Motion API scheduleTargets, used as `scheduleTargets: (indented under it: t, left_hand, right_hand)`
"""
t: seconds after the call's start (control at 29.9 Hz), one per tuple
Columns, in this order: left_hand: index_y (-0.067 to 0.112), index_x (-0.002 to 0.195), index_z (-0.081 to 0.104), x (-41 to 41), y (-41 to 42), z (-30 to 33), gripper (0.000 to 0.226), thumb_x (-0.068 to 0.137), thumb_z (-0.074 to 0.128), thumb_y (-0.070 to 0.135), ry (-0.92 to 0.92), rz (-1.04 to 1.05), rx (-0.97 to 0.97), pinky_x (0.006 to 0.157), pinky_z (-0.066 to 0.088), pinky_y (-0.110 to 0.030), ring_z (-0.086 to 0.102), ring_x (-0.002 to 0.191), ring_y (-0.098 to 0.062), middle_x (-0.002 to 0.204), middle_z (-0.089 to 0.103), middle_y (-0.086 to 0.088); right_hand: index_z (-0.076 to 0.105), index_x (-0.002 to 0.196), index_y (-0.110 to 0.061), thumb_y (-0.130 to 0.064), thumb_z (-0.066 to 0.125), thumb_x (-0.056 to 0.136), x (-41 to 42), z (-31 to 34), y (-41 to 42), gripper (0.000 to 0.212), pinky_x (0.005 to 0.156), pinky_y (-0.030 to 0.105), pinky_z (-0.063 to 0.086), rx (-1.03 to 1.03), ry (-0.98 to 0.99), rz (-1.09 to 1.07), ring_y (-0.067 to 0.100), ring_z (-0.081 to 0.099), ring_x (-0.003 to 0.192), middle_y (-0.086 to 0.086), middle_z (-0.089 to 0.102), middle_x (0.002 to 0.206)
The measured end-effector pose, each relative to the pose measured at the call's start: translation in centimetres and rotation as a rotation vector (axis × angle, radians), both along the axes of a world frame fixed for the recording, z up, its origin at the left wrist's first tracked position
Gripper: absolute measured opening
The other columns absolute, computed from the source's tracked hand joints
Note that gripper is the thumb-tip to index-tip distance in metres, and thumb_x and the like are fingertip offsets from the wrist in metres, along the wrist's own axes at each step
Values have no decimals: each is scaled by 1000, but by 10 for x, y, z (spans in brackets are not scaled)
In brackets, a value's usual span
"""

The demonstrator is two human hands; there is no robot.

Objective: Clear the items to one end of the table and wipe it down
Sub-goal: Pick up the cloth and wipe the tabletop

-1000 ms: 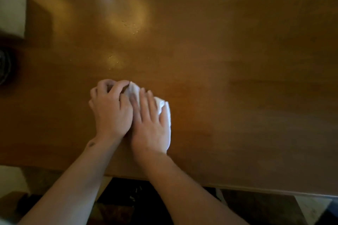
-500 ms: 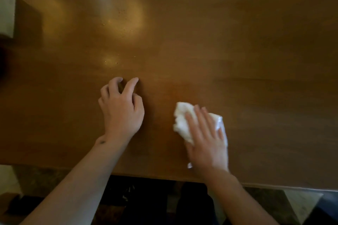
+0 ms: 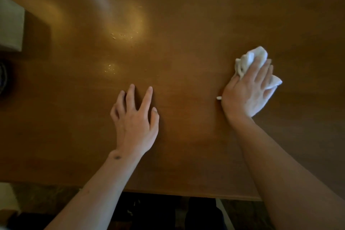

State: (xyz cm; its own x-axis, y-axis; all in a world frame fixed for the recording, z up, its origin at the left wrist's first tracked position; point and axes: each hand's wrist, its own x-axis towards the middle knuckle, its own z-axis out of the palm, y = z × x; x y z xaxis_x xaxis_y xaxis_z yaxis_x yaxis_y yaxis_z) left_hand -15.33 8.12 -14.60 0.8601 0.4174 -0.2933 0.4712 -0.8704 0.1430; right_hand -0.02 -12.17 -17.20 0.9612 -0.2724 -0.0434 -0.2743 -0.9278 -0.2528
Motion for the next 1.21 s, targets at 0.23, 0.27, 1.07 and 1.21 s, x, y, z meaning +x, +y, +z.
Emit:
scheduleTargets:
  t: [0.23,0.27,1.07,1.21]
  left_hand:
    - [29,154,40,15,58,1,55,100,40,40,-40,45,36,119,21,-60,19,152,-38,165,27,-17]
    - [29,154,40,13,66,2,55,99,40,39,-41,52,39,119,22,-60,20,152,-38,164,28,-17]
    - [28,140,50,50,141,13,45,95,54,31,-18,232,39,107,36,-47,38,131,-30,143,44,-11]
    - [20,128,52,33,150,14,37,93,57,29,-42,312,63,95,39,-41,44,113,-28,127,49,-12]
  right_hand:
    - [17,162,-18,-30,47,97,-4,-4,139,73,121,51,7,3,5,330,23,12,156,9,18,169]
    - [17,162,-18,-29,48,97,-10,-4,158,73,121,51,6,13,10,397,23,11,156,9,16,169]
    - [13,161,-21,-26,38,104,30,11,62,62,124,51,1,126,56,-93,20,2,157,6,9,170]
    - [11,162,-21,-30,35,106,44,8,83,62,124,49,1,94,53,-119,21,2,157,6,8,170]
